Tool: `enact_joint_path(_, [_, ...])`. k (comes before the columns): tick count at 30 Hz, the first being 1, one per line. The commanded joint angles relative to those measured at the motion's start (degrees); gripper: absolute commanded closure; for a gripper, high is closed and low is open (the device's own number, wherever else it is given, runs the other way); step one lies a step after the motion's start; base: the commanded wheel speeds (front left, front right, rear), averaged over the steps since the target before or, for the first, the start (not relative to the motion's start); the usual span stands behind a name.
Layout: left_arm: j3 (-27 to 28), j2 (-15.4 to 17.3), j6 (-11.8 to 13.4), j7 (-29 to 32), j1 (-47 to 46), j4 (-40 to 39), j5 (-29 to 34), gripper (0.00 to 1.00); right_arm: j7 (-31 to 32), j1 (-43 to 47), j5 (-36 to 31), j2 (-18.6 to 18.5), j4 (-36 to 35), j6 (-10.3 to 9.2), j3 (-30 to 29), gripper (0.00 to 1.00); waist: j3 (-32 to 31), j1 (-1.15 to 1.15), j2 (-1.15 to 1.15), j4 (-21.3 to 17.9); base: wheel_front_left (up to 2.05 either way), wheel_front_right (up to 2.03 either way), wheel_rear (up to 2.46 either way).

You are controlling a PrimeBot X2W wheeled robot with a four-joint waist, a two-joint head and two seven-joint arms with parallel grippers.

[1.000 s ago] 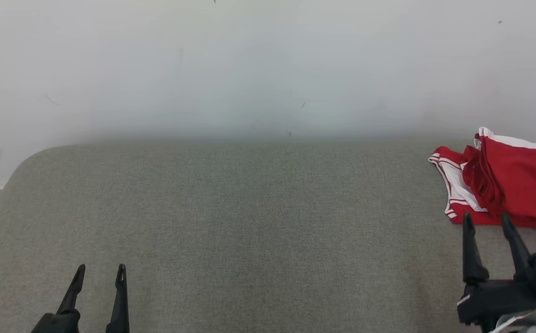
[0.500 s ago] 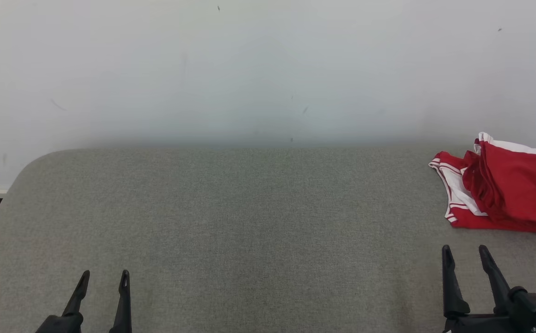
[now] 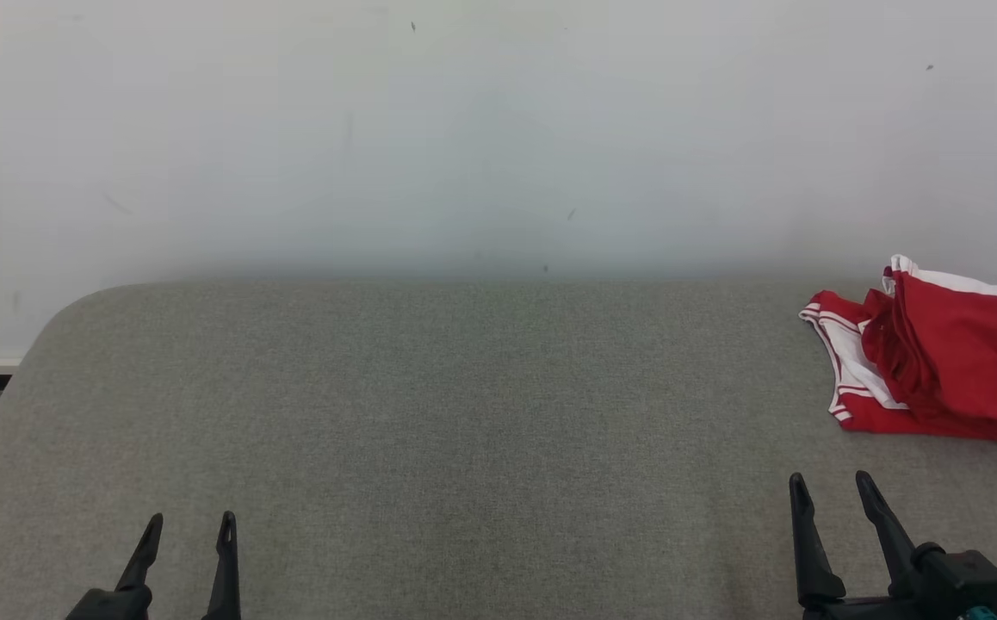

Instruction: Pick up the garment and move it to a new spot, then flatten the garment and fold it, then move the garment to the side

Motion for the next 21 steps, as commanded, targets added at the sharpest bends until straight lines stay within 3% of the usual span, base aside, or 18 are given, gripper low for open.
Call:
enact_joint_path(1, [-0.05,0.12,0.26,0.2,0.13,0.08,-0.2,0.0,-0.17,0.17,-0.21,-0.24,0.18,-0.12,0.06,0.0,-0.03,0.0,0.0,0.05,0.0,0.0,0.0])
enact_joint_path(21, [-0.3,0.29,0.75,0.06,0.26,-0.38,-1.22,0.0,-0.12,-0.33,0.14,-0.48,1.57,-0.12,0.21,0.0,0.23,0.0,0.0,0.28,0.0,0.0,0.0])
